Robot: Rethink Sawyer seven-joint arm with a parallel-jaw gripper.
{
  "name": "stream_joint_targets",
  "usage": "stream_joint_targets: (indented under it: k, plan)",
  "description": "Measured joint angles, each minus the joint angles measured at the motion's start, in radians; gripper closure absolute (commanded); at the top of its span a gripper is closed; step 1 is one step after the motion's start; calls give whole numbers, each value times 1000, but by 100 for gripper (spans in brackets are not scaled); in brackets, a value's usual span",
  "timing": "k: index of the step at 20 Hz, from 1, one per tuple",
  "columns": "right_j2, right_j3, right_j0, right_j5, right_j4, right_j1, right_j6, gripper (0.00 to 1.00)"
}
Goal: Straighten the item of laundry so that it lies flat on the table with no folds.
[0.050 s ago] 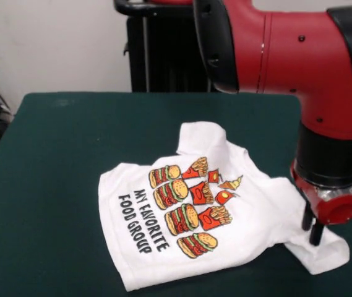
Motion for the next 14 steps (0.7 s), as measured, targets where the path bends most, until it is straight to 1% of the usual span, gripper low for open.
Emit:
stream_joint_targets:
  k: [7, 11, 14]
  plan:
    - [-19, 10, 0, 5, 1, 0, 0, 0]
    - [-21, 60, -2, 43, 1, -65, 0, 0]
    - [-21, 112, -5, 74, -1, -138, 0, 0]
